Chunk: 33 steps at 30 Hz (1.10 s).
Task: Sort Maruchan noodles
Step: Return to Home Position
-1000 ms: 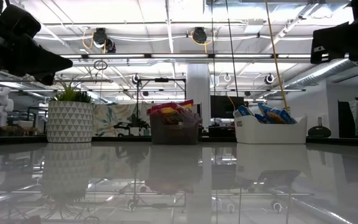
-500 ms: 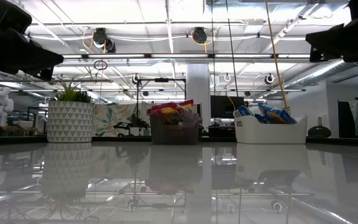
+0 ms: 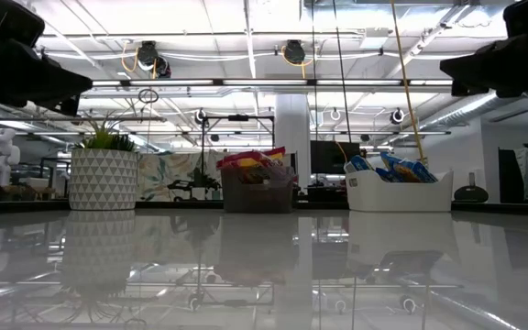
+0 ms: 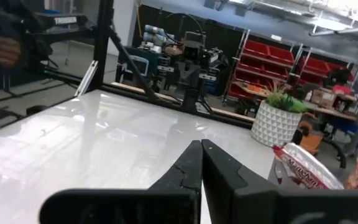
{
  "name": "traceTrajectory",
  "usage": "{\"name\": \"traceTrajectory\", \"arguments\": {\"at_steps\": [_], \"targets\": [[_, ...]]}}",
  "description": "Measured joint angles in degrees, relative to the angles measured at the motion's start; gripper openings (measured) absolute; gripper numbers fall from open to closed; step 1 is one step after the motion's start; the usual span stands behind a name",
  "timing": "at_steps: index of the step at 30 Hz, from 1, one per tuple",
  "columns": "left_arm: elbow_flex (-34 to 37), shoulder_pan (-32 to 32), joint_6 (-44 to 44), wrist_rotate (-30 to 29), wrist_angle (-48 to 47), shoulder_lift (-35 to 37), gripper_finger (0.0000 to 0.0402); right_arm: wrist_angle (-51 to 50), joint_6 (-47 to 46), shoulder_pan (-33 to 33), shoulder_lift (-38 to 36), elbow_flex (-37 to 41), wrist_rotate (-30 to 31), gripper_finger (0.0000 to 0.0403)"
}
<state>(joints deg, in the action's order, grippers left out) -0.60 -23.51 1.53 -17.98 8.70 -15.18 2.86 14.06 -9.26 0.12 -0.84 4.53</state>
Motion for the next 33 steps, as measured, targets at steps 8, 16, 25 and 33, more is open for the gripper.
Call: {"name": "traceTrajectory", "arguments": {"at_steps": [8,16,25,33], "targets": [[0.0,1.3,2.6,-0.6,-4.0,1.6,0.0008,0.0,-2.6,0.7,0.0,0.0,-0.1,0.0000],[-0.1,6.8,7.4,-0.3,-5.4,7.9,0.0008,0.0,-2.5,0.7,0.0,0.0,-0.1,0.0000],[-0.1,11.9,9.8,4.2,-6.1,13.6,0.0008,-0.1,-2.5,0.7,0.0,0.0,-0.1,0.0000],[-0.1,13.9,8.9,5.5,-6.3,13.0,0.0008,-0.1,-2.5,0.7,0.0,0.0,-0.1,0.0000]]}}
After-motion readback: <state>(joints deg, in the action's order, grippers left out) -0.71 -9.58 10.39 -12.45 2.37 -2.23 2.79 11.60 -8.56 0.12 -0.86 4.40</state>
